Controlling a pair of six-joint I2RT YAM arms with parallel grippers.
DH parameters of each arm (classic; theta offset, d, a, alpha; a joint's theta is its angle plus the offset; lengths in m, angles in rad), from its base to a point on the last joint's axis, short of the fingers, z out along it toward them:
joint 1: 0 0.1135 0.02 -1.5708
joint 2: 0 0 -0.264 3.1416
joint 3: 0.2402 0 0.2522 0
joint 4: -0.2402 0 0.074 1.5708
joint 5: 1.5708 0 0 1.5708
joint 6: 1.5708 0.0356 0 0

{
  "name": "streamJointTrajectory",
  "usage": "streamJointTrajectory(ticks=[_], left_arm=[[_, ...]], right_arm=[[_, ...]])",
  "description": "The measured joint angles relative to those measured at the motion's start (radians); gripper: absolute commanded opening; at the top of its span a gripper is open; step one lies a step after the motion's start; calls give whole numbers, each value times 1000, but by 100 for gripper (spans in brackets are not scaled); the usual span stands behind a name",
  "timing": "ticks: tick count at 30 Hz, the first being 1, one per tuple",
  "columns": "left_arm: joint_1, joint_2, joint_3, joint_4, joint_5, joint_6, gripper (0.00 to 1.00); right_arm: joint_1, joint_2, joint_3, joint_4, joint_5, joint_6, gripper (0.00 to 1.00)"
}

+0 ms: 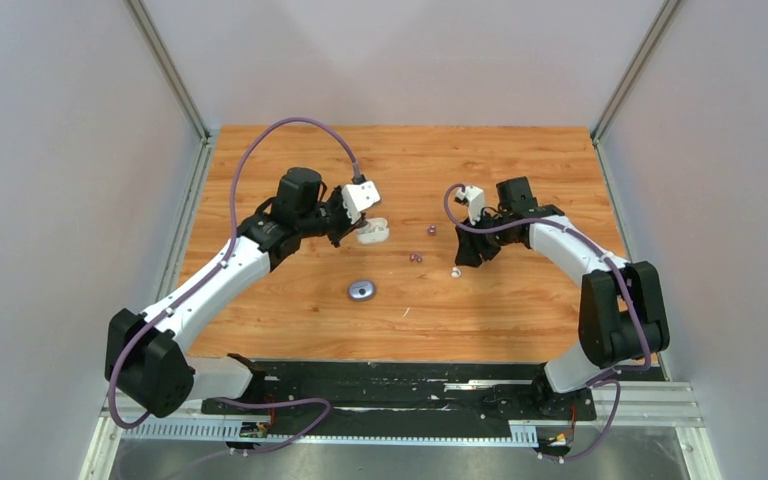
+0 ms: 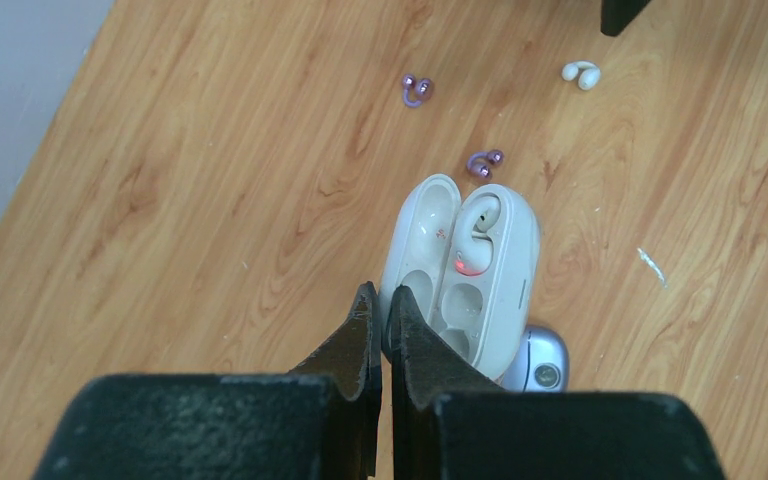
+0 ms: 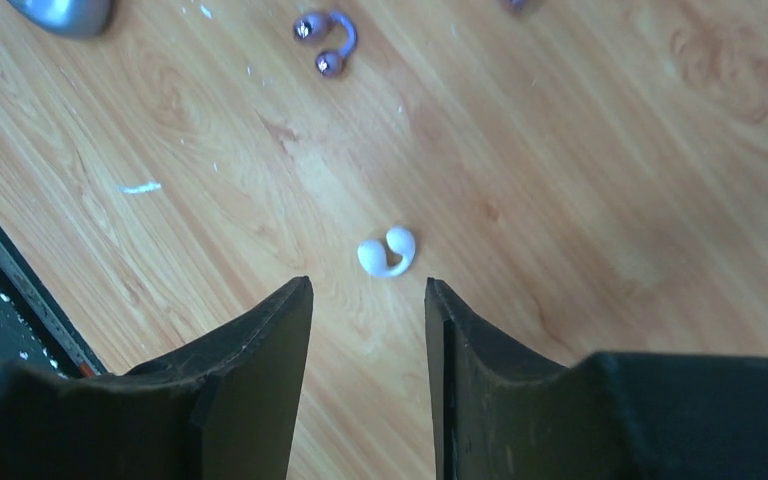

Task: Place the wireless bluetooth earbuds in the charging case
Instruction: Place the charging case at the center of the board.

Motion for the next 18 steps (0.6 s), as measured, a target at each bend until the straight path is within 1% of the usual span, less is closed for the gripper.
streamJointTrajectory(ticks=[3,6,9,13,16,18], left_arm=[[0,0,-2,6,-12,-35,0],[0,0,-15,20,-31,-46,0],[0,14,-53,46,-38,-38,0],[0,90,-87,90,-37,-26,0],[0,189,-87,150,-32,-24,0],[0,261,-85,191,-28,-24,0]], right_arm=[[1,-5,-40,-5,3,-33,49],[1,-11,-63,-16,-23,-134,54],[1,-24,-58,-20,-72,-213,56],[4,-29,33,-13,-142,-245,56],[5,-24,117,13,-159,-218,57],[5,-24,146,40,-167,-191,58]])
